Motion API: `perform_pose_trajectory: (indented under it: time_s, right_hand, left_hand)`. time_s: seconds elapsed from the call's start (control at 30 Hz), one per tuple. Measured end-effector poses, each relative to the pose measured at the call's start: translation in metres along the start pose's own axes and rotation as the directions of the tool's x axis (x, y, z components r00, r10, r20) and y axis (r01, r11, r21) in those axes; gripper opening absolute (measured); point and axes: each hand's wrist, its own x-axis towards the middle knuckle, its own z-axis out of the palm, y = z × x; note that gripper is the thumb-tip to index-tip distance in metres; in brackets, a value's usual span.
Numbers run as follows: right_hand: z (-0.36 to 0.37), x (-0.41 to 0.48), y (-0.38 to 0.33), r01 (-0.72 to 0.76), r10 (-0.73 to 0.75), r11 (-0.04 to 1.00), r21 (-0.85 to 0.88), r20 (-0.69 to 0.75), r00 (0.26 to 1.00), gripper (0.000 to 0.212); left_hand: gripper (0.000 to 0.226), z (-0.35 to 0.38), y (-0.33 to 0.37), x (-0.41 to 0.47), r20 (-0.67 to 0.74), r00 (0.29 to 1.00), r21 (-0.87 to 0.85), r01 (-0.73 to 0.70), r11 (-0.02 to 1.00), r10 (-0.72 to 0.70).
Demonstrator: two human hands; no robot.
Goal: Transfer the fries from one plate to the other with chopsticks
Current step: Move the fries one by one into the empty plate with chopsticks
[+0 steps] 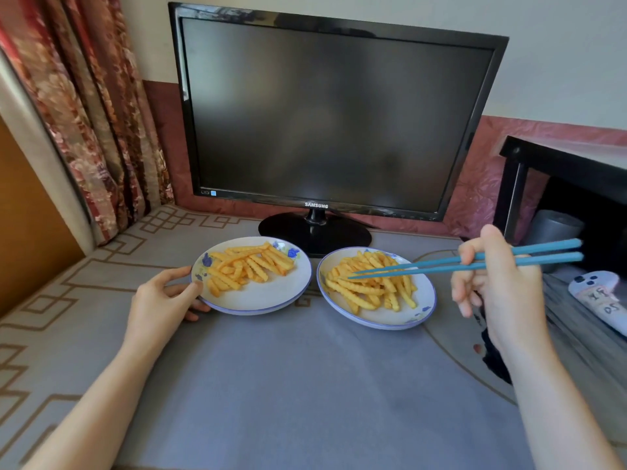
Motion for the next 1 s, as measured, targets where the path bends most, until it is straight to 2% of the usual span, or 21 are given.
perform_pose_trajectory:
  time_s: [0.33,0.5,0.6,0.73,1.0]
  right_hand:
    - [-0.029,0.0,0.01,-0.079,0.087,0.993,-0.091,0.08,0.993,0.043]
    - [-0.027,-0.002,0.002,-0.03,0.032,0.999,-0.042,0.062,0.998,0.042]
    - [-0.012,-0.004,-0.006,0.028,-0.028,1.0,0.009,0.067,0.997,0.043]
    - [0.028,-0.006,-0.003,0.024,-0.032,0.998,0.059,0.137,0.99,0.042]
    - [0.095,0.009,0.022,-0.001,-0.009,1.0,0.031,0.294,0.956,0.042]
  left_hand:
    - [0.026,0.0,-0.001,0.0,0.0,1.0,-0.006,-0.005,1.0,0.005]
    - [0.024,0.0,-0.001,0.0,-0.003,1.0,-0.007,-0.012,1.0,0.012]
    - [0.024,0.0,-0.002,0.0,-0.003,1.0,-0.008,-0.012,1.0,0.012]
    - [0.024,0.0,-0.003,0.001,-0.004,1.0,-0.004,-0.01,1.0,0.01]
    - [0.023,0.0,-0.003,0.002,0.002,1.0,-0.011,-0.008,1.0,0.008]
